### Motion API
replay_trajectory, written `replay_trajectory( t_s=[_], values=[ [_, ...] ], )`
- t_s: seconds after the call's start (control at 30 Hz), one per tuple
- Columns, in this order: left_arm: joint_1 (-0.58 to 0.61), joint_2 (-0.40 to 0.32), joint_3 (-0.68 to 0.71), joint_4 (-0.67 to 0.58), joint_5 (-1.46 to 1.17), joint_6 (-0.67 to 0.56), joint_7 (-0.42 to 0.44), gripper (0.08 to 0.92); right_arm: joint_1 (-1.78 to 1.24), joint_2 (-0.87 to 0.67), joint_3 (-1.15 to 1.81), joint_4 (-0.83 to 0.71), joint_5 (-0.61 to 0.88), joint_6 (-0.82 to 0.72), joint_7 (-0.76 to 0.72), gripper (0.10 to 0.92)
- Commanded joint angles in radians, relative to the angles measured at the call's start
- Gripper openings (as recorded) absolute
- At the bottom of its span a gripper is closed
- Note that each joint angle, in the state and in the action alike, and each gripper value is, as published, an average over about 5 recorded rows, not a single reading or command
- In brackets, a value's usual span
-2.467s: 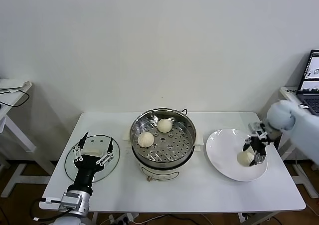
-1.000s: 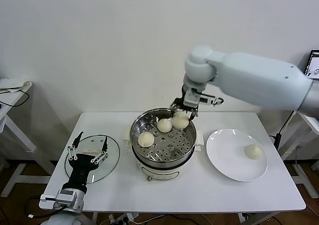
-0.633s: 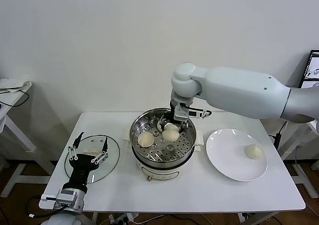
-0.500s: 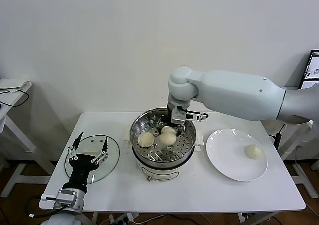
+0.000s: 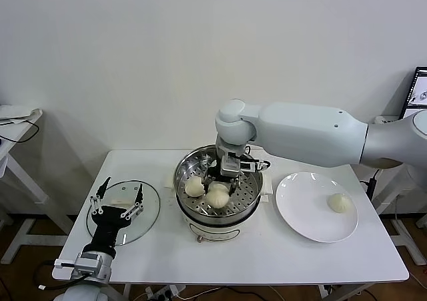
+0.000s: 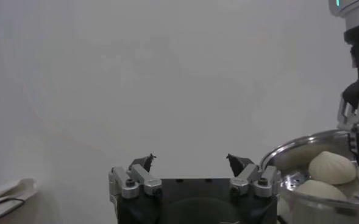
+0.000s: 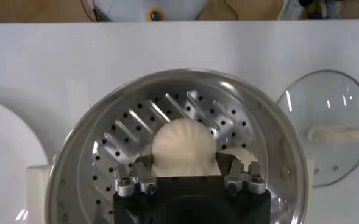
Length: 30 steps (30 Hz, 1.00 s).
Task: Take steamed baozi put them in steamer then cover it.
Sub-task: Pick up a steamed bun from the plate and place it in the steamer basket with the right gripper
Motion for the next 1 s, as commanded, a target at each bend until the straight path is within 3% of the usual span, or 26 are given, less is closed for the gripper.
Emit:
replay_trajectory(
  t_s=[0.03,0.43,0.63,1.0],
  values=[
    [-0.002,-0.002,0.002,0.002,0.0,0.001,0.0,0.823,-0.014,0.01,-0.01,0.002,0.015,-0.004,0.004,0.696],
    [0.001,-0.002,0.0,-0.002,0.0,0.0,0.0,0.823,-0.039,0.02,-0.02,-0.024,-0.004,-0.02,0.008,0.699],
    [0.006,-0.003,0.0,-0.007,0.002,0.0,0.0,0.823,-0.023,-0.001,-0.011,-0.016,0.01,-0.035,0.005,0.796],
    [0.027,-0.008,0.01,-0.043,0.01,0.002,-0.003,0.823,0.135,-0.221,0.059,-0.016,0.202,-0.14,-0.095,0.823]
  ],
)
